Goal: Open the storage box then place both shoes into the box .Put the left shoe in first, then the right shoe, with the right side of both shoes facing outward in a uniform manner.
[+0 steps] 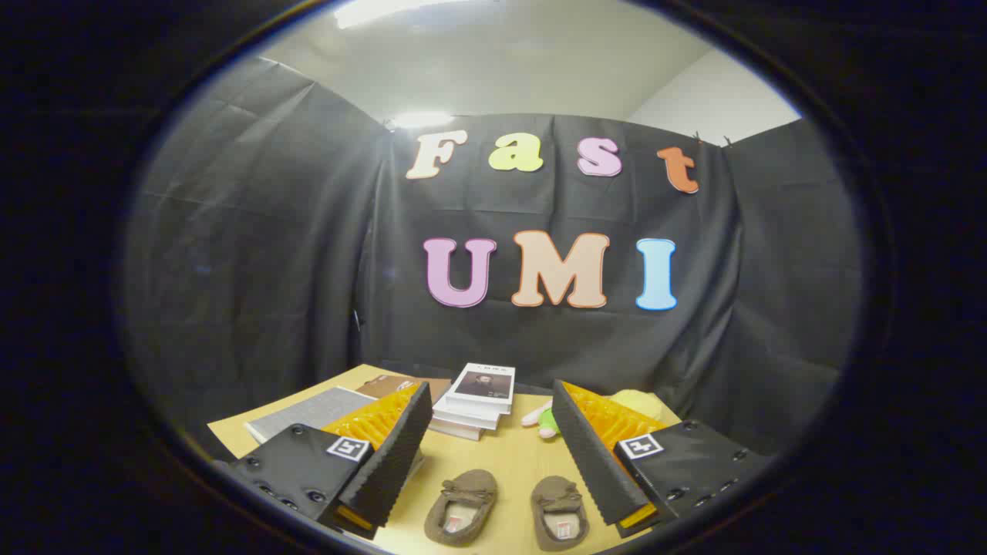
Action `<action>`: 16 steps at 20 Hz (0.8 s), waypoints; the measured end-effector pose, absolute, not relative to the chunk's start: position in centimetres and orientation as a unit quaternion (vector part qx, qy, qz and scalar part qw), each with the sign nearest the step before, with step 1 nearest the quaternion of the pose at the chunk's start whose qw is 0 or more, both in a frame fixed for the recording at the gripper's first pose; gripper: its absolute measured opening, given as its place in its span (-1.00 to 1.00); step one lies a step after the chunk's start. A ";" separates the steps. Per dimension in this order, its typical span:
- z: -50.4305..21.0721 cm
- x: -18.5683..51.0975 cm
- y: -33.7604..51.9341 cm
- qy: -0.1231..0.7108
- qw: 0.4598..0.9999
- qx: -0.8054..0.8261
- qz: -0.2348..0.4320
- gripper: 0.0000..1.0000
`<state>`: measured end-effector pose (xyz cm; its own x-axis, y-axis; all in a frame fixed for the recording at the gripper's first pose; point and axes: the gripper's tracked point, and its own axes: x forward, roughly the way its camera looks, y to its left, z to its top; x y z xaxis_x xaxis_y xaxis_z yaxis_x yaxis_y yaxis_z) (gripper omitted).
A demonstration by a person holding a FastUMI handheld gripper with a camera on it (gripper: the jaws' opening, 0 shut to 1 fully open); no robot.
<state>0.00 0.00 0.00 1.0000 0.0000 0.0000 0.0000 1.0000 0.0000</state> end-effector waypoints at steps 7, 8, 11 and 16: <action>-0.2 -1.3 -2.6 -0.002 1.000 0.009 0.007 1.00; -0.1 -1.5 -2.7 -0.002 1.000 0.010 0.009 1.00; -0.1 -1.8 -3.3 -0.002 1.000 0.013 0.015 1.00; 0.1 -2.3 -4.2 -0.006 0.999 0.017 0.028 1.00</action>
